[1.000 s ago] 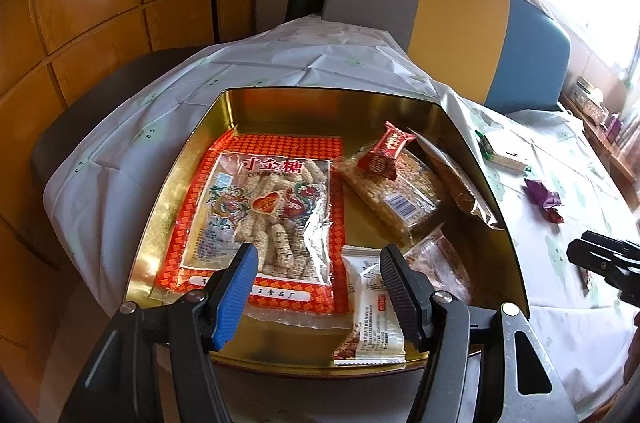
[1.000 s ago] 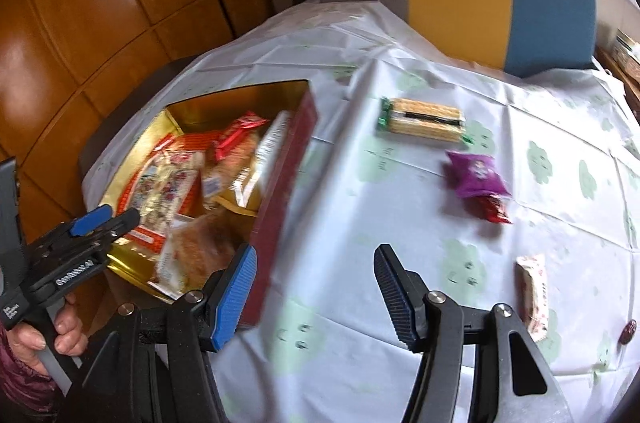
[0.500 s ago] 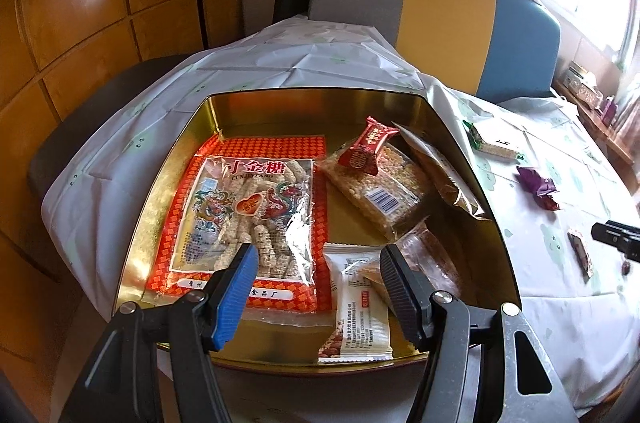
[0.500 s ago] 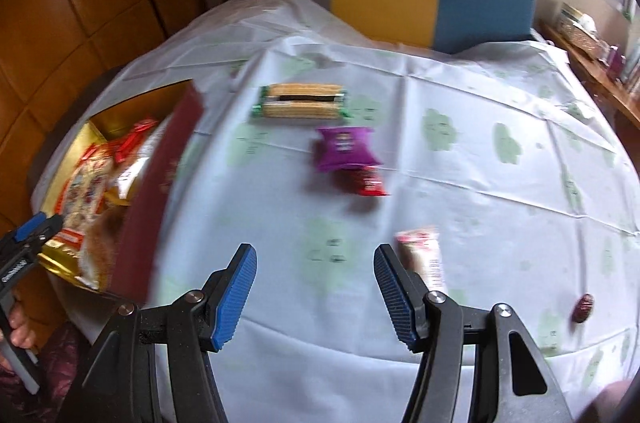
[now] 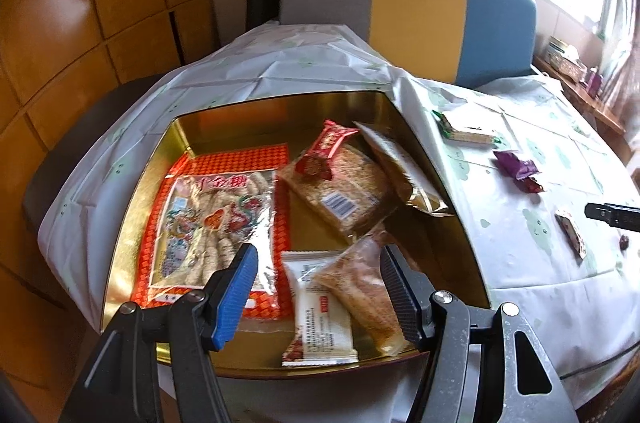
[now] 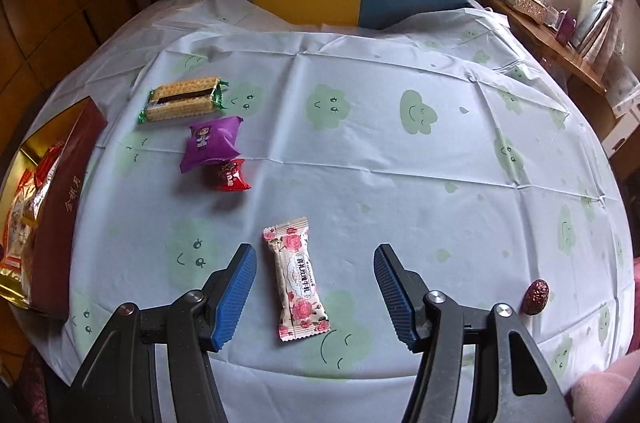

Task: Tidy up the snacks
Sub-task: 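Move the left tool toward the green-wrapped cracker sandwich biscuit, then grasp the cracker sandwich biscuit with the left tool and lift it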

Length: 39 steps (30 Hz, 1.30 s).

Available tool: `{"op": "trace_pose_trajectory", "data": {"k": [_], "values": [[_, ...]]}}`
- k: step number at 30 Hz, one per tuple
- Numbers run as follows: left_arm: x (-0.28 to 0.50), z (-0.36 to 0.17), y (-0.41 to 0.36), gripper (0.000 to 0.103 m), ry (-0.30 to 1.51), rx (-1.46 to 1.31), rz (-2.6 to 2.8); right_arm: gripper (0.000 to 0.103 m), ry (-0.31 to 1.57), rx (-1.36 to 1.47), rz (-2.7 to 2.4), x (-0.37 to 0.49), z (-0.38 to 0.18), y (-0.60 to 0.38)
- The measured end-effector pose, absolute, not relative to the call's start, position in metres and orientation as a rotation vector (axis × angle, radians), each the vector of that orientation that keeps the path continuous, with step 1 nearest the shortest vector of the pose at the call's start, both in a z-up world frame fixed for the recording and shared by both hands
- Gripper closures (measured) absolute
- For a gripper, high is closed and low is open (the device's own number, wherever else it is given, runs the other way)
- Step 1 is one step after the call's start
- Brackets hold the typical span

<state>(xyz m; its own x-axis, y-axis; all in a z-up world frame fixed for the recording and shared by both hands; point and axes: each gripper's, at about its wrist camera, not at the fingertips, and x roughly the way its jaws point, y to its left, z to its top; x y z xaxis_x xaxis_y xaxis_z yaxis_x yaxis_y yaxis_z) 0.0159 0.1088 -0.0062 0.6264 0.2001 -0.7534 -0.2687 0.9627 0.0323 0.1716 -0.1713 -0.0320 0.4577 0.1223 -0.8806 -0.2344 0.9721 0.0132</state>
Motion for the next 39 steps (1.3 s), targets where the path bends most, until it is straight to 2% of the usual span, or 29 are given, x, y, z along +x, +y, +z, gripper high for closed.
{"op": "trace_pose_trajectory", "data": {"k": [14, 21, 23, 31, 34, 39], "values": [[0.065, 0.013, 0.065, 0.039, 0.890, 0.047, 0.136, 0.041, 1.111, -0.029, 0.183, 0.175, -0.032, -0.186], [0.118, 0.022, 0.030, 0.038, 0.915, 0.275, 0.010, 0.041, 1.089, -0.016, 0.220, 0.173, -0.024, -0.183], [0.134, 0.020, 0.024, 0.034, 0.933, 0.312, -0.022, 0.041, 1.084, -0.003, 0.224, 0.173, -0.022, -0.184], [0.203, -0.005, -0.007, 0.034, 0.990, 0.447, -0.117, 0.041, 1.071, 0.028, 0.239, 0.173, -0.017, -0.186], [0.224, -0.016, -0.018, 0.025, 1.009, 0.486, -0.141, 0.041, 1.070, 0.024, 0.249, 0.173, -0.016, -0.185], [0.256, -0.035, -0.033, 0.024, 1.031, 0.579, -0.182, 0.041, 1.089, 0.042, 0.261, 0.176, -0.019, -0.185]]}}
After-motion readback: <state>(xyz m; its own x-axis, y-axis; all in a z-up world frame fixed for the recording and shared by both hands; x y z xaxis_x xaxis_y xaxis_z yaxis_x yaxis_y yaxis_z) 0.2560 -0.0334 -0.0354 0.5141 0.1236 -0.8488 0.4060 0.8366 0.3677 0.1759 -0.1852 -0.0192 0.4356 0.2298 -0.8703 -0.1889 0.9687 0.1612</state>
